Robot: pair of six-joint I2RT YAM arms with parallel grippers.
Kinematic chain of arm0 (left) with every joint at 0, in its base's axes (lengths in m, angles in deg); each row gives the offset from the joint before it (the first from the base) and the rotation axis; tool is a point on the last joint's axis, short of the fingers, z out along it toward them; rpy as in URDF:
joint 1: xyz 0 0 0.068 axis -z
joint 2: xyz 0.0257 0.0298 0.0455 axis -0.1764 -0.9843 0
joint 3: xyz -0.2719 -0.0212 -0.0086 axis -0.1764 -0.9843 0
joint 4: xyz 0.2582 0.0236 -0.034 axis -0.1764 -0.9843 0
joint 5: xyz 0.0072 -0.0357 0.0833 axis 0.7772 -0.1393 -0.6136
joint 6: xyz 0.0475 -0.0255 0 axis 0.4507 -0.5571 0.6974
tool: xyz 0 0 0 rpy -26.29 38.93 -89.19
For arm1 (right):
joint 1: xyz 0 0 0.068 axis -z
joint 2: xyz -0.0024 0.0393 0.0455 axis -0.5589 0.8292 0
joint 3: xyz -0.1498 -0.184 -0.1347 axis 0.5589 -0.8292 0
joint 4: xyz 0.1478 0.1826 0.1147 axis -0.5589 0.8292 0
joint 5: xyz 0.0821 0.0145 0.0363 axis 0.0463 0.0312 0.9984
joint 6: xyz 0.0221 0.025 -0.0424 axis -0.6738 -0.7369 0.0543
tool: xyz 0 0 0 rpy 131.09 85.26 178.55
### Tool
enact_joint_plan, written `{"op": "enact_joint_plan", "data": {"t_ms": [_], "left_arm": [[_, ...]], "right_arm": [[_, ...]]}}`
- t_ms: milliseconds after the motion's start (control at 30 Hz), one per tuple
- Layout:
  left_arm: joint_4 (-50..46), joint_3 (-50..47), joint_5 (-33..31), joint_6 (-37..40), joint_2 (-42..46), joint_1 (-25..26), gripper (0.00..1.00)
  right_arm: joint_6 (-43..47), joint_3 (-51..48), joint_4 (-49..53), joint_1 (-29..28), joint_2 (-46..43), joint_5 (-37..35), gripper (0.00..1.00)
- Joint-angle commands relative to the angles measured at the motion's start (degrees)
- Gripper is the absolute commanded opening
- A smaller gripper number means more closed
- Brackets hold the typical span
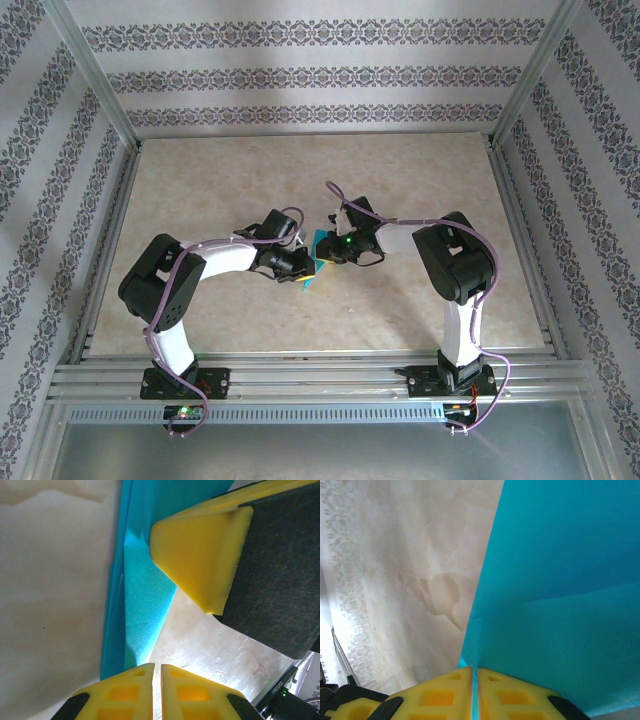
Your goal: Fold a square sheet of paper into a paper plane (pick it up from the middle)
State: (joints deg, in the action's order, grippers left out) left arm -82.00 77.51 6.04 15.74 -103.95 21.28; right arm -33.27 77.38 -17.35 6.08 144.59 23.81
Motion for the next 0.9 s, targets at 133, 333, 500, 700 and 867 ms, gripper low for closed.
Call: {"op": "enact_joint_plan", "data": {"t_ms": [133, 333, 500, 700, 867], "left_arm": [[-4.3, -0.3, -2.5, 2.3, -1.8, 0.9, 0.10], [-6.7, -0.3, -4.3, 3.4, -2.1, 1.4, 0.09], [-8.4, -0.4, -5.6, 3.9, -2.6, 2.1, 0.09], [-11.3, 1.1, -6.9, 5.0, -0.1, 2.3, 0.09], [-8.1, 2.3, -5.0, 3.3, 5.4, 2.4, 0.12]], "right_arm": [[0.8, -1.6, 6.3, 0.2, 5.8, -10.5, 0.17], [0.5, -1.5, 6.7, 0.2, 6.0, -10.7, 0.17], [0.3, -1.5, 7.4, 0.2, 6.1, -11.2, 0.17], [0.3, -1.4, 7.9, 0.2, 6.2, -11.4, 0.17], [0.3, -1.3, 8.2, 0.2, 6.4, -11.4, 0.17]]}}
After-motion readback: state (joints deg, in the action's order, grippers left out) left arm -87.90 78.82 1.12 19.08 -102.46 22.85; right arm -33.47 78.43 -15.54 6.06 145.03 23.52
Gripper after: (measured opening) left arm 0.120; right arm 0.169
